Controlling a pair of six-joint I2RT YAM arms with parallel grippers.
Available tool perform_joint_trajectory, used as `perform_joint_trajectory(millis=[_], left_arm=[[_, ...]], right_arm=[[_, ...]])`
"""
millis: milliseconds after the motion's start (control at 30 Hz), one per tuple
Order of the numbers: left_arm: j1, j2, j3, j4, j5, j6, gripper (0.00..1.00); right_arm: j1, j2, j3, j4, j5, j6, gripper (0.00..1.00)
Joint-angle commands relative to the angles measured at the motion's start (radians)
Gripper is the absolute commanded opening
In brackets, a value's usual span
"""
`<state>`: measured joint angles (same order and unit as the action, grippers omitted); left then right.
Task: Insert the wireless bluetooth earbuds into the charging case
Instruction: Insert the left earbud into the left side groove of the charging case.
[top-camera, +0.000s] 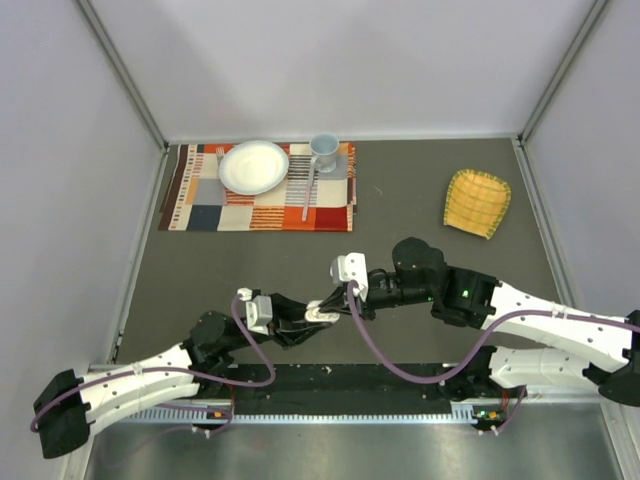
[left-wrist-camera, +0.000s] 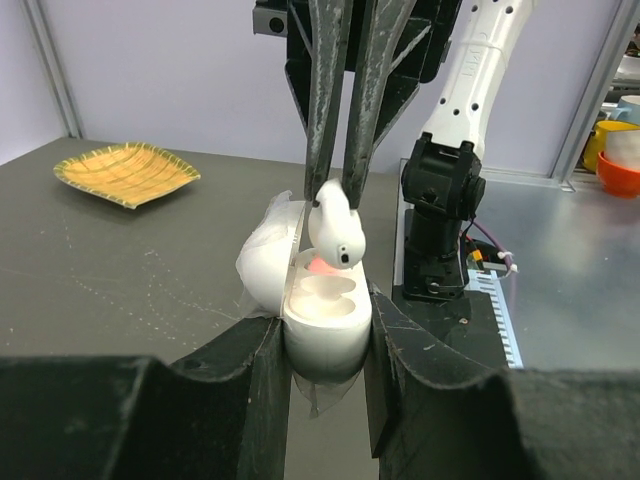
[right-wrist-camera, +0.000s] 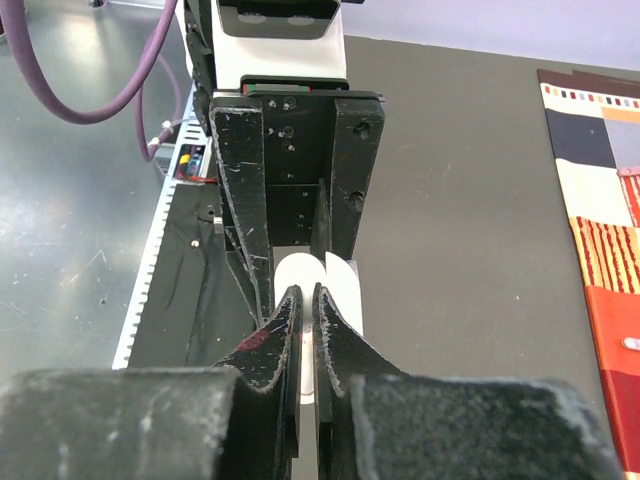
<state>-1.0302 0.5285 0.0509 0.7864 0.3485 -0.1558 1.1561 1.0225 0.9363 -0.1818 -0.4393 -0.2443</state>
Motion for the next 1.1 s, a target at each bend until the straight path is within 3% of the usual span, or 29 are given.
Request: perform_joint_trajectory(millis=[0, 1067], left_arm=[[-0.004, -0.001, 0.033, 0.074, 0.015, -0.016, 0.00], [-0.004, 0.008, 0.037, 0.091, 0.006, -0.016, 0.00]], right_arm=[[0.011, 0.011, -0.004, 0.062, -0.019, -0.018, 0.00], [0.040, 0.060, -0.016, 0.059, 0.031, 0.013, 0.00]])
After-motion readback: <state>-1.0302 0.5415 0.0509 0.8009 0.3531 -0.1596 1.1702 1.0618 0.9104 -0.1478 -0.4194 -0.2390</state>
